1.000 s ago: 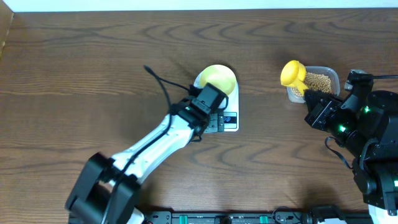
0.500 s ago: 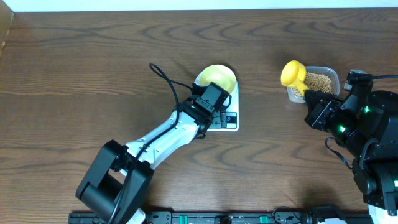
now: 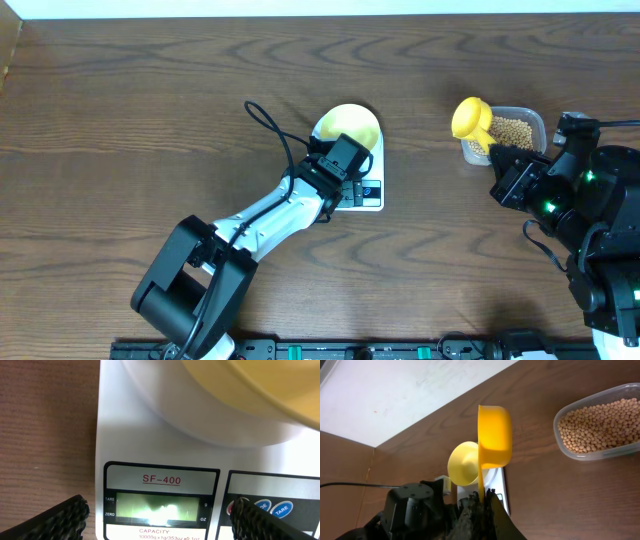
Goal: Scoop item into bowl and weigh 50g on scale
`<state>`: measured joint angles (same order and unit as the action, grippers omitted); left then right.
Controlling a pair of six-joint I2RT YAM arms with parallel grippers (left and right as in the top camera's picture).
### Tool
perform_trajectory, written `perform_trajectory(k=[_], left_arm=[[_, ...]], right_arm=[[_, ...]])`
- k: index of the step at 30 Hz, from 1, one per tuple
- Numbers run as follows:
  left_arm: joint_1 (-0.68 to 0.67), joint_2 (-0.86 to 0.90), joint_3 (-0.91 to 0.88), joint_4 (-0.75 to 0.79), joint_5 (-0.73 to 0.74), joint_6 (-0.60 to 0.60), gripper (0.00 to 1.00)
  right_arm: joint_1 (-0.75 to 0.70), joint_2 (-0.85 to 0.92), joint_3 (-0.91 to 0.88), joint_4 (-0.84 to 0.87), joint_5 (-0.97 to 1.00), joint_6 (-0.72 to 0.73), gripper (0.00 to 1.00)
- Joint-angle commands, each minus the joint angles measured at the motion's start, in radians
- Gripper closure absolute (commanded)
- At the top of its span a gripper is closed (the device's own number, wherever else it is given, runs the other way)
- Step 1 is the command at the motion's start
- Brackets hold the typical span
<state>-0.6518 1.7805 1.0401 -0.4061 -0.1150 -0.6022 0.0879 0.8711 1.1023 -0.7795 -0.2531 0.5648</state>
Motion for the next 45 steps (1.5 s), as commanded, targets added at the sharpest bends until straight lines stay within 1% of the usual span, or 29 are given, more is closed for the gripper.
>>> perform_trajectory(k=[1,6,25,37,45], left_arm=[[0.0,0.013,-0.001,0.001,-0.024,-0.005,0.07],[0.0,0.016,-0.002,0.004,-0.001,-0.005,0.07],[0.0,0.055,-0.002,0.009,0.0,-0.005,0.07],[0.0,0.062,-0.002,0.013,0.064,-0.001,0.07],[0.0,0.062,-0.002,0.027,0.059,-0.001,0.07]], right_arm=[[-0.004,-0.001,0.015,0.005,0.008,-0.021,0.99],[-0.004,-0.001,0.015,0.005,0.008,-0.02,0.98],[-0.004,-0.001,0.015,0.005,0.008,-0.021,0.99],[-0.004,-0.001,0.015,0.005,0.008,-0.021,0.99],[-0.004,-0.001,0.015,0.004,0.008,-0.021,0.98]])
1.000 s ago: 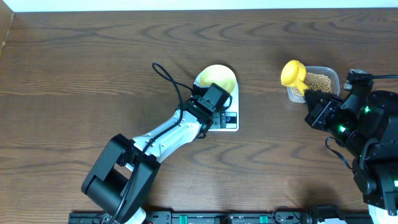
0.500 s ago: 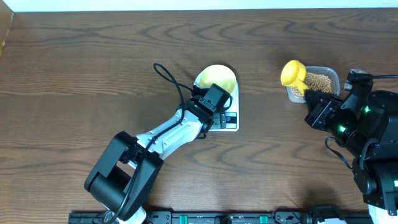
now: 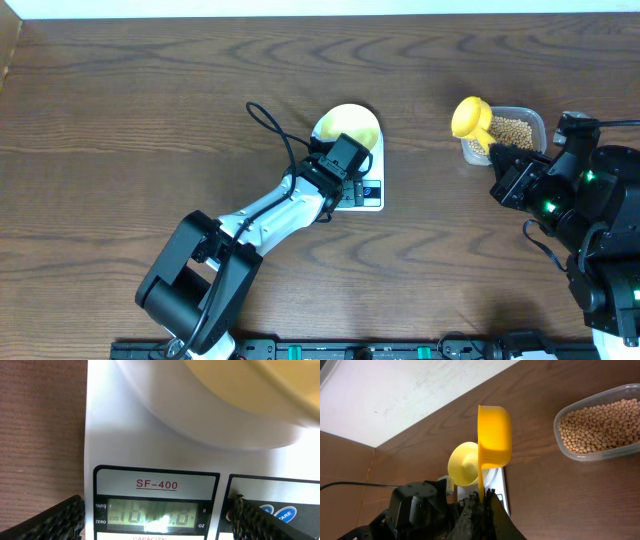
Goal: Scoop item into bowl and weigh 50g on scale
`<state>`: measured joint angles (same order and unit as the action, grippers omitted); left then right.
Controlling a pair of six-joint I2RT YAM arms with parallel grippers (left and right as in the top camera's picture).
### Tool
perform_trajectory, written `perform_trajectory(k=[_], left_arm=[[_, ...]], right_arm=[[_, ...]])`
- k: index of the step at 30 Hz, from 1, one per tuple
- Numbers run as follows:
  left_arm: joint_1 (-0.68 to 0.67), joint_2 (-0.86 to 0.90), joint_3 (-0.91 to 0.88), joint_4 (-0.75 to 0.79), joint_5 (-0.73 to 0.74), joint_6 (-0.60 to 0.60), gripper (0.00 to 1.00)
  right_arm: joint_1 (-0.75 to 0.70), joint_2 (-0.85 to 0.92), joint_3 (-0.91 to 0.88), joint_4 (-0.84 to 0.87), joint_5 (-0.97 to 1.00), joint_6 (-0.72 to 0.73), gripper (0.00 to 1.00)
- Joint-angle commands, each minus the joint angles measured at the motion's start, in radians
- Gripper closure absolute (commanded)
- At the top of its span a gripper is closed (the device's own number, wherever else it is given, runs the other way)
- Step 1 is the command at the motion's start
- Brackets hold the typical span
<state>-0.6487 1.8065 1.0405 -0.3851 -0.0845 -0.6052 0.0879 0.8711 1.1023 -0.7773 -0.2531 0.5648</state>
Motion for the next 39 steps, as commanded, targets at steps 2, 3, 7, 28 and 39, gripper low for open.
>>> perform_trajectory(k=[2,3,7,28,39], left_arm=[[-0.003,0.041,-0.003,0.006,0.028,0.002,0.07],[-0.003,0.047,-0.003,0.006,0.029,0.002,0.07],[-0.003,0.09,-0.003,-0.014,0.028,0.002,0.07],[-0.003,0.066,-0.001,-0.032,0.1,0.002,0.07],[-0.016,0.048,-0.001,-0.052,0.13,0.003,0.07]], right_arm=[[-0.004,-0.001,0.015,0.002,0.008,-0.021,0.99],[-0.004,-0.001,0.015,0.002,0.008,-0.021,0.99],[-0.004,-0.001,0.015,0.0,0.008,-0.021,0.99],[-0.004,-0.001,0.015,-0.002,0.008,-0.021,0.99],[-0.004,-0.001,0.015,-0.001,0.008,-0.021,0.99]])
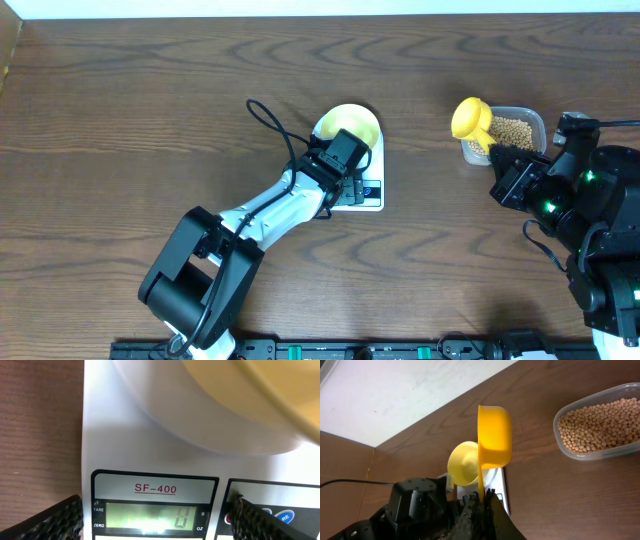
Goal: Scoop item into bowl and weigh 50g on scale
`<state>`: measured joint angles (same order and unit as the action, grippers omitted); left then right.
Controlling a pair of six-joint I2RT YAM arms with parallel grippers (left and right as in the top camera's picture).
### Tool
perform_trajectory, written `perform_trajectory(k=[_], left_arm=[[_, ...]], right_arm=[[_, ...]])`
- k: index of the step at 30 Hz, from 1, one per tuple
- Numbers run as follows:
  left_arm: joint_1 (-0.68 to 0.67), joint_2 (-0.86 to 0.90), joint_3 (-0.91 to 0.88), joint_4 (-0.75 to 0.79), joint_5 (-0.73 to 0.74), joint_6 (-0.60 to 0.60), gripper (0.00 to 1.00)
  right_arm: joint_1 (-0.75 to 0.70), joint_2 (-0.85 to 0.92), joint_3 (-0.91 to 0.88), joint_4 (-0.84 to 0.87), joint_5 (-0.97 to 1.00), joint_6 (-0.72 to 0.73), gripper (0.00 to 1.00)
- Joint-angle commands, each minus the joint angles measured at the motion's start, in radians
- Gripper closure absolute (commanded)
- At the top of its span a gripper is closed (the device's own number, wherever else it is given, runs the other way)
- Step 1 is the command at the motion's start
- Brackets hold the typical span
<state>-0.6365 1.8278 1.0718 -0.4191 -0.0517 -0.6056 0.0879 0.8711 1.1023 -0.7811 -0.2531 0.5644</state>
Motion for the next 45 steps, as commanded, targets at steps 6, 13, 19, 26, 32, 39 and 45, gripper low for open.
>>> perform_trajectory(k=[6,13,19,26,32,39,45], left_arm=[[-0.055,0.026,-0.032,-0.018,0.095,0.003,0.07],[-0.055,0.027,-0.032,-0.02,0.085,0.003,0.07],[-0.055,0.031,-0.032,-0.016,0.084,0.003,0.07],[-0.055,0.058,-0.034,-0.028,0.059,0.003,0.07],[-0.055,0.063,-0.034,-0.041,0.06,0.003,0.07],[-0.055,0.001,-0.022,-0.034,0.093,0.003,0.07],[-0.054,-0.055,-0.022,-0.004,0.093,0.002,0.07]], right_arm=[[-0.004,-0.001,0.015,0.002,0.008,-0.021,0.99],[-0.004,-0.001,0.015,-0.003,0.007,-0.021,0.99],[-0.004,-0.001,0.015,-0.006,0.007,-0.02,0.99],[-0.004,-0.001,0.015,-0.006,0.008,-0.02,0.98],[-0.004,-0.001,0.015,-0.008,0.008,-0.02,0.99],[-0.004,-0.001,0.015,-0.009,0.008,-0.021,0.99],[-0.004,-0.001,0.015,-0.009,0.008,-0.02,0.99]])
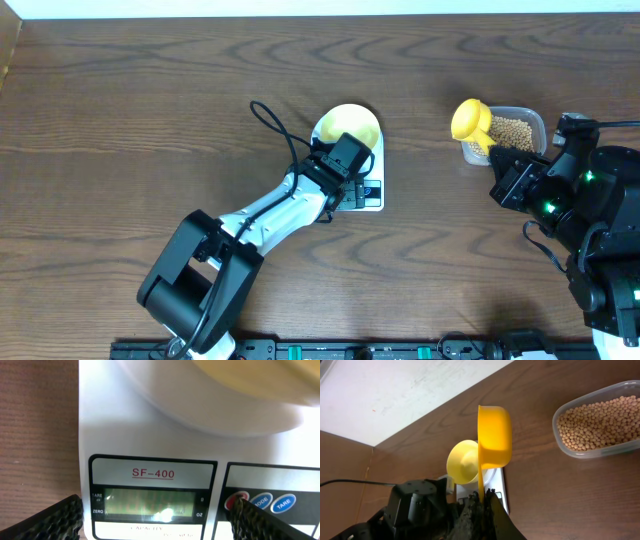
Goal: Scoop item into bowl and weigh 50g on scale
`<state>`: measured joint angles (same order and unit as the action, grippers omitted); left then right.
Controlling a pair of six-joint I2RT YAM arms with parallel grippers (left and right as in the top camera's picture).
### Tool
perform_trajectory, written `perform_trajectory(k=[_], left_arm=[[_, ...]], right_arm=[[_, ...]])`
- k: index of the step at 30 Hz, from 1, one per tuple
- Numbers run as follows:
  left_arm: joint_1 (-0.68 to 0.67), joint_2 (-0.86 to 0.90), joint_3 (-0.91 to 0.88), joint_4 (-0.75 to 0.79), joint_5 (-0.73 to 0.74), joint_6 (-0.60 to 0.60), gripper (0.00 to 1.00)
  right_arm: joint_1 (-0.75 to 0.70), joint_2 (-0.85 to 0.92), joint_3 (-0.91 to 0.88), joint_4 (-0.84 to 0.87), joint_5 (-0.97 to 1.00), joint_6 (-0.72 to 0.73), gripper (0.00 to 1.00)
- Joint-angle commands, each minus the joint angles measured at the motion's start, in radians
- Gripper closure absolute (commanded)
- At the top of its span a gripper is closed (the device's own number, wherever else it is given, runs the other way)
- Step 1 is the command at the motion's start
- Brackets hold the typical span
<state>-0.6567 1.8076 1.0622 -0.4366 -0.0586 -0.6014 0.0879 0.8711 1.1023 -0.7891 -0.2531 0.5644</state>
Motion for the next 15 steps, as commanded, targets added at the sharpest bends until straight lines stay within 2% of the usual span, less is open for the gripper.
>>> perform_trajectory(k=[1,10,15], left_arm=[[-0.034,-0.037,-0.013,0.016,0.1,-0.002,0.07],[-0.034,-0.043,-0.009,0.031,0.1,-0.002,0.07],[-0.034,-0.139,-0.009,0.002,0.101,-0.002,0.07]], right_arm=[[-0.004,-0.001,0.015,-0.001,0.008,-0.02,0.99],[-0.004,-0.001,0.015,-0.002,0.008,-0.021,0.99],[-0.004,-0.001,0.015,-0.009,0.008,-0.025,0.98]])
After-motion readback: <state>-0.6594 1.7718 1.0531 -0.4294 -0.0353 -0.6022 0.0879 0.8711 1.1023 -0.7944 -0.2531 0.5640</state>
